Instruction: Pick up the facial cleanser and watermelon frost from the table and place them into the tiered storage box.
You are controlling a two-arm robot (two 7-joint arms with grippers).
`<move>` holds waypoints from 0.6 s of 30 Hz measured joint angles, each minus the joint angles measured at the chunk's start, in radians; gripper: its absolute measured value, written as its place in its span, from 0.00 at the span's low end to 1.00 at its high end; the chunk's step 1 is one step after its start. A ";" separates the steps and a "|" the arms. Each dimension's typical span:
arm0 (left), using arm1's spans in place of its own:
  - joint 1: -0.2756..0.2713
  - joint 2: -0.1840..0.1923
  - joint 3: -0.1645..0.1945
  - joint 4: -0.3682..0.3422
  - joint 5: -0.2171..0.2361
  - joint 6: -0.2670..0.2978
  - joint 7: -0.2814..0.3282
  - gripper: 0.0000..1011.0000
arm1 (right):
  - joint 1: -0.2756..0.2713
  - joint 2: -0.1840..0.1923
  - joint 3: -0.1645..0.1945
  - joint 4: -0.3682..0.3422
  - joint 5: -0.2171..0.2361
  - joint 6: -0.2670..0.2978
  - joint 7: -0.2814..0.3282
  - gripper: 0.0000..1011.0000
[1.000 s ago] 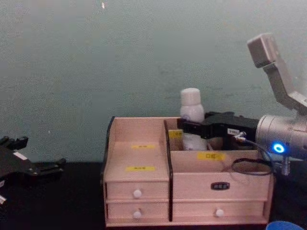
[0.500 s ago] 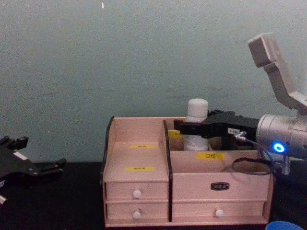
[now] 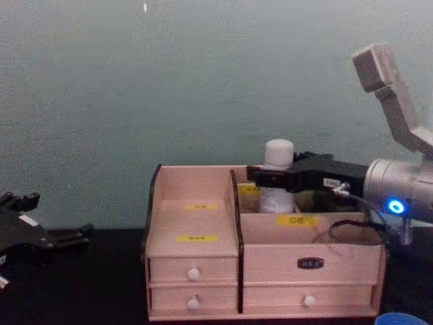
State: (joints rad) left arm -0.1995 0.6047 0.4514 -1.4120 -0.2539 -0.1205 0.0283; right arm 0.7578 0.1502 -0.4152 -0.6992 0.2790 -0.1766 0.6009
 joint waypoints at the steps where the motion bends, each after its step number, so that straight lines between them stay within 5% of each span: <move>1: 0.000 0.000 0.000 0.000 0.000 0.000 0.000 0.99 | -0.007 0.004 0.001 -0.015 -0.001 0.002 -0.004 0.99; 18: 0.000 0.000 0.000 0.000 0.000 0.000 0.000 0.99 | -0.191 0.121 0.047 -0.399 0.028 0.088 -0.070 0.99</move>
State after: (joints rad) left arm -0.1995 0.6047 0.4514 -1.4119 -0.2539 -0.1205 0.0283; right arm 0.5668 0.2716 -0.3684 -1.0985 0.3072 -0.0891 0.5308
